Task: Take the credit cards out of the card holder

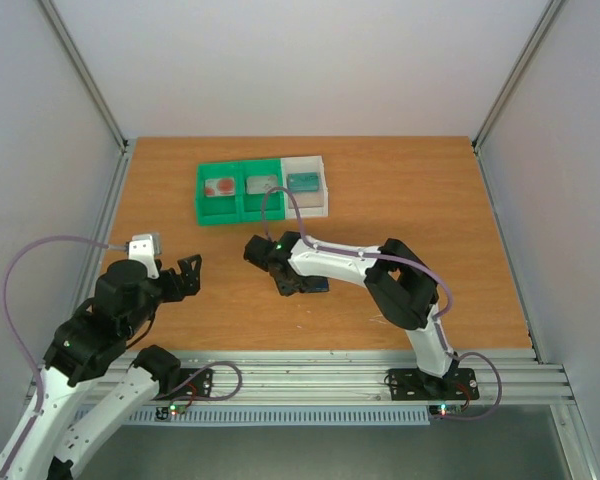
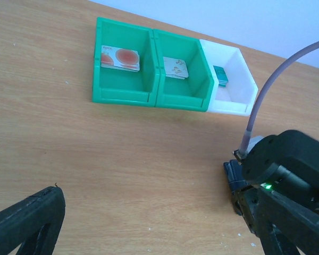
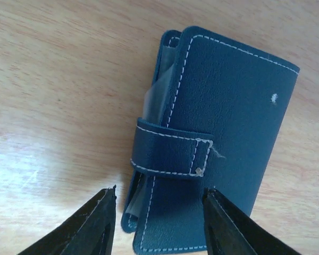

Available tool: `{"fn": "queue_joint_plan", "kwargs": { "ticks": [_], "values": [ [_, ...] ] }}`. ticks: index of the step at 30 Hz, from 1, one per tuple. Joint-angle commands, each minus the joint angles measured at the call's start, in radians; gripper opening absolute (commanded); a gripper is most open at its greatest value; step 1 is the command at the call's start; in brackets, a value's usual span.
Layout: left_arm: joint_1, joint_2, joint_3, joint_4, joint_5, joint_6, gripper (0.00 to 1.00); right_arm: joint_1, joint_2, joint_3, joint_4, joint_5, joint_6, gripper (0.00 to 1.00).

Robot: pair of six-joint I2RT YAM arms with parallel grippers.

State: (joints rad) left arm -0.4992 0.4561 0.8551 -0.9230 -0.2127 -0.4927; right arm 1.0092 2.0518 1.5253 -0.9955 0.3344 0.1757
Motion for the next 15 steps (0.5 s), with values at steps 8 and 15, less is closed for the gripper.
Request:
{"fn": "queue_joint_plan", "kwargs": {
  "ticks": [8,15],
  "values": [
    [0.003,-0.031,-0.026,0.027,-0.045,-0.01,0.98,0.035,0.078,0.025,-0.048,0.157,-0.042,0.32],
    [0.004,-0.026,-0.033,0.034,-0.055,-0.004,0.98,0.055,0.008,-0.054,0.008,0.229,-0.059,0.01]
  ]
}}
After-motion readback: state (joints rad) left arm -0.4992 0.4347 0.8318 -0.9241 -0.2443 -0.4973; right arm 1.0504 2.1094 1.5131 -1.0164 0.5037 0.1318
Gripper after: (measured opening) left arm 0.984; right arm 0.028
